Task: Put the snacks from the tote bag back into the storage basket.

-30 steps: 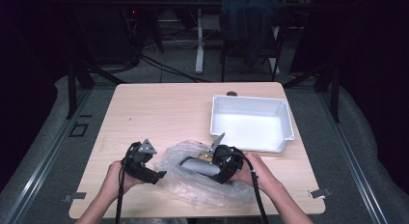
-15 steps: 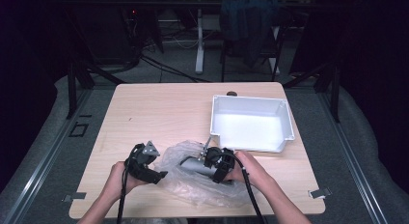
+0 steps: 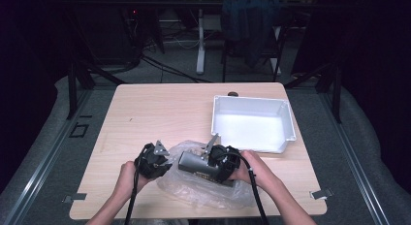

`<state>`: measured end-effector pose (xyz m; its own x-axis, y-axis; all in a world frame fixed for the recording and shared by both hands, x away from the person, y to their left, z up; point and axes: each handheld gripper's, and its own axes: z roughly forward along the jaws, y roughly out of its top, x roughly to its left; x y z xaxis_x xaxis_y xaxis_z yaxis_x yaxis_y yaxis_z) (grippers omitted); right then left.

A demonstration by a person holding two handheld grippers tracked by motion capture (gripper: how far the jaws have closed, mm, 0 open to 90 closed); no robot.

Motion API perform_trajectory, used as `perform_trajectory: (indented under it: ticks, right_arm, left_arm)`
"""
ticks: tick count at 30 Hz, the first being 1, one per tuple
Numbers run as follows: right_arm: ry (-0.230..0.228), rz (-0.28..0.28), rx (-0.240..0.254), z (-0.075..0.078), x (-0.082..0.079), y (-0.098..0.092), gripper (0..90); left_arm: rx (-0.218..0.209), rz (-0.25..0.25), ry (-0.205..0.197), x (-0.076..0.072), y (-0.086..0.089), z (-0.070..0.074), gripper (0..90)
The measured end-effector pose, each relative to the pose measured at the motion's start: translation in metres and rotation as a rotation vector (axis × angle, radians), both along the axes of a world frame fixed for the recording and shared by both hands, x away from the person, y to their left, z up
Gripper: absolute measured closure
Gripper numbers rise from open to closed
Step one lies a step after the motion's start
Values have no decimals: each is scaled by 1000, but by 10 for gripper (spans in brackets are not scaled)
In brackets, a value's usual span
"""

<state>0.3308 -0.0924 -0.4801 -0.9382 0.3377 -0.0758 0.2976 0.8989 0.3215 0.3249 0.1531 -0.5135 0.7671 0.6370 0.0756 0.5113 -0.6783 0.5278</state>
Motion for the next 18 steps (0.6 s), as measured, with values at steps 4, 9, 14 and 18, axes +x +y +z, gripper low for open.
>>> perform_trajectory:
  ticks: [4, 9, 14, 18]
  right_arm:
    - [-21, -8, 36, 17, 1, -3, 429]
    - [-40, -30, 90, 37, 5, -4, 428]
    - [-53, -50, 117, 52, 10, -6, 428]
    - [-63, -55, 128, 64, 12, -7, 428]
  left_arm:
    - [-3, -7, -3, -1, -1, 1, 718]
    - [0, -10, -3, -2, -1, 2, 695]
    - [5, -22, 14, -2, 0, 2, 540]
    - [4, -16, 10, -2, 2, 3, 384]
